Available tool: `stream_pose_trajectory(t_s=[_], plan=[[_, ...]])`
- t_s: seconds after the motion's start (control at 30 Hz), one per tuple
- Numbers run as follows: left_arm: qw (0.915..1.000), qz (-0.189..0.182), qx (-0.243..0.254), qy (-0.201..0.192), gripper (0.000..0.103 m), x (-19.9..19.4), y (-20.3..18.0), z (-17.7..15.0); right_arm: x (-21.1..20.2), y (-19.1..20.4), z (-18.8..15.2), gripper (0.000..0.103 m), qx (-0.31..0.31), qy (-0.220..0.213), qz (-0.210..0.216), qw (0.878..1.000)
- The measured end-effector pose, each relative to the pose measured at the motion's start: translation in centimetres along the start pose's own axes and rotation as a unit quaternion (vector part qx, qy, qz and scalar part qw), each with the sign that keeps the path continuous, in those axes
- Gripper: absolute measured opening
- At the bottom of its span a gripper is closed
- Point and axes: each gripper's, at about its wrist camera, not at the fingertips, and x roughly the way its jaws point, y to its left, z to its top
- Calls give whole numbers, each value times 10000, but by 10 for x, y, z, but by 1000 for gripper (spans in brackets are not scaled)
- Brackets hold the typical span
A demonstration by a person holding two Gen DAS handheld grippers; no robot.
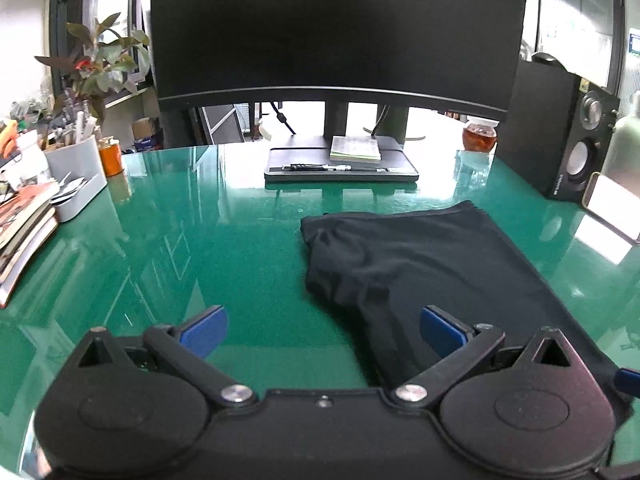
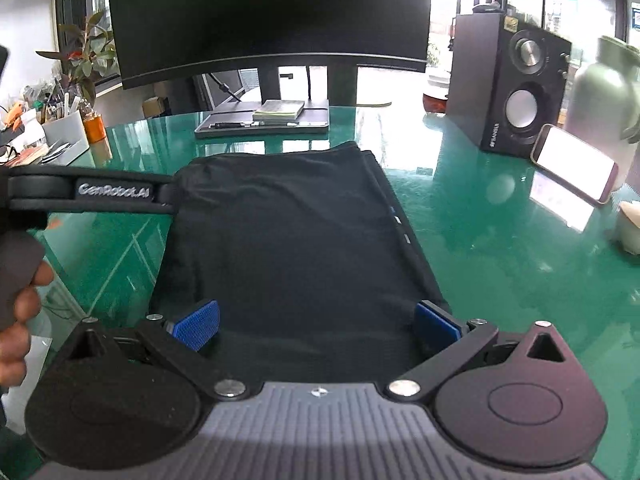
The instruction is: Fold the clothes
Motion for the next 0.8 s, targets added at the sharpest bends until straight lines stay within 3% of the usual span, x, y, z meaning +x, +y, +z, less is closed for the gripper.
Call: stream_pose_trajectory(t_s=[0.2, 0.33, 0.43, 0.5, 0.57, 0.8], plan=[[9987, 432, -169, 233, 103, -42, -7, -25, -36, -13, -17, 103, 137, -346, -268, 9989], [9983, 102, -576, 1, 103, -88, -13, -71, -63, -31, -37, 103, 711, -449, -366, 9958], [9981, 183, -577, 95, 103, -106, -18, -88, -76, -41, -50, 103, 854, -372, -410, 9948], [9962, -53, -867, 113, 103, -117, -12, -93, -82, -42, -57, 103, 788, -370, -465, 9951], [9951, -42, -992, -2, 102, -124, -9, -96, -88, -42, -64, 103, 690, -416, -539, 9953], [9960, 10, -771, -448, 102, -149, -19, -98, -106, -42, -69, 103, 583, -738, -548, 9941]])
